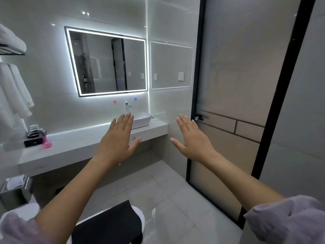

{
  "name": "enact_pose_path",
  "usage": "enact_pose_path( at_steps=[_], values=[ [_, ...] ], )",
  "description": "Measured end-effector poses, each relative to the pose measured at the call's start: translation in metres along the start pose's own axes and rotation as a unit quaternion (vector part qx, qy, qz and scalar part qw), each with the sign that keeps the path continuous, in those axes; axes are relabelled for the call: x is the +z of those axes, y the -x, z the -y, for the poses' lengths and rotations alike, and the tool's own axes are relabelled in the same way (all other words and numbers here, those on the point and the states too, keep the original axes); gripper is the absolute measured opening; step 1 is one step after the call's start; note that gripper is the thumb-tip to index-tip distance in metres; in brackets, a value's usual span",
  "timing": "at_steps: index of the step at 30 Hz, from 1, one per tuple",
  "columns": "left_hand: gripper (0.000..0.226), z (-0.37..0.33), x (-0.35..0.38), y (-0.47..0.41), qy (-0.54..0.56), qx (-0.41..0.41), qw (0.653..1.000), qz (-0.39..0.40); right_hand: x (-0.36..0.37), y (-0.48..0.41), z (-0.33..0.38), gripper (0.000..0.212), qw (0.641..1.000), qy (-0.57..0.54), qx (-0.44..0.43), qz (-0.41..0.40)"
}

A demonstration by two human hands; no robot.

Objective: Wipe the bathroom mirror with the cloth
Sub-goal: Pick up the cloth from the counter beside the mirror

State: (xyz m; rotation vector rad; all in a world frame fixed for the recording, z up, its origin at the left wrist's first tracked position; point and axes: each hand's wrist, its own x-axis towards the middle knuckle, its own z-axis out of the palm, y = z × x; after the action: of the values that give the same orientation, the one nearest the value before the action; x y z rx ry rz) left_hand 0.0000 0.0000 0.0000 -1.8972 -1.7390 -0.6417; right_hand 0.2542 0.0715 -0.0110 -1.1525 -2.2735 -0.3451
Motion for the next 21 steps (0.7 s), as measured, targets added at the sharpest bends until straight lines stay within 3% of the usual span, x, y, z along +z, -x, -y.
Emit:
enact_pose_path(
  at_steps=[21],
  values=[
    [0.074,0.034,0.051,-0.023,0.005,0.003,1.0,-0.011,0.06,-0.041,0.0,0.075,0.998,0.037,-0.046,-0.011]
  ],
)
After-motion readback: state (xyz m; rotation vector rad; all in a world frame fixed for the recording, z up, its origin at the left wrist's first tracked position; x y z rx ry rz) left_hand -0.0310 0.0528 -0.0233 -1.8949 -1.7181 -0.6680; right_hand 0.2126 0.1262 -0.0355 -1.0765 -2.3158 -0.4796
